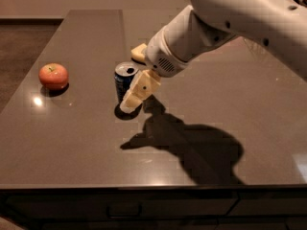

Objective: Move pepsi can near sponge

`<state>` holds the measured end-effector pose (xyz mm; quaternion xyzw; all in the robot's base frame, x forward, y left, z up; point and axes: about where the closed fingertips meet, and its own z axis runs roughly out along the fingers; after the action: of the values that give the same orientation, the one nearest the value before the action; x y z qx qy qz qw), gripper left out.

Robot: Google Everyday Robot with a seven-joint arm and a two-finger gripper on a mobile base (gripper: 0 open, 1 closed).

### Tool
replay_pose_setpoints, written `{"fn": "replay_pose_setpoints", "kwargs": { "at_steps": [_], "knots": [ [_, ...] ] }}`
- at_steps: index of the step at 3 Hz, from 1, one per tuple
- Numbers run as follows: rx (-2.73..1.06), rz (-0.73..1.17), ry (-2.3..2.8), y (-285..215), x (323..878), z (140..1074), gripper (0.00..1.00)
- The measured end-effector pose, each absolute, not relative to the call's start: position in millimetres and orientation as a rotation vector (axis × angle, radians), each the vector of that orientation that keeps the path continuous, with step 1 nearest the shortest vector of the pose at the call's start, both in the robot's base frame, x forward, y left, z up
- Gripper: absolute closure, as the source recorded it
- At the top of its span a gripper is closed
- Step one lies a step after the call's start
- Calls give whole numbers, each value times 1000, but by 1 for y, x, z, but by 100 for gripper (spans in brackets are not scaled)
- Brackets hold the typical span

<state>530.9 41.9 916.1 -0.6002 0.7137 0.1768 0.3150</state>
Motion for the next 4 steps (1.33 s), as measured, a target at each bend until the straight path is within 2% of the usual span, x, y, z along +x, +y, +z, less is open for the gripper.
{"fn": "replay_pose_setpoints", "kwargs": {
  "at_steps": [1,3,4],
  "knots": [
    [-1574,487,1887,54,535,912,16],
    [-1569,538,1891,67,537,915,64],
    [-1522,533,1920,54,548,919,87]
  ]
}}
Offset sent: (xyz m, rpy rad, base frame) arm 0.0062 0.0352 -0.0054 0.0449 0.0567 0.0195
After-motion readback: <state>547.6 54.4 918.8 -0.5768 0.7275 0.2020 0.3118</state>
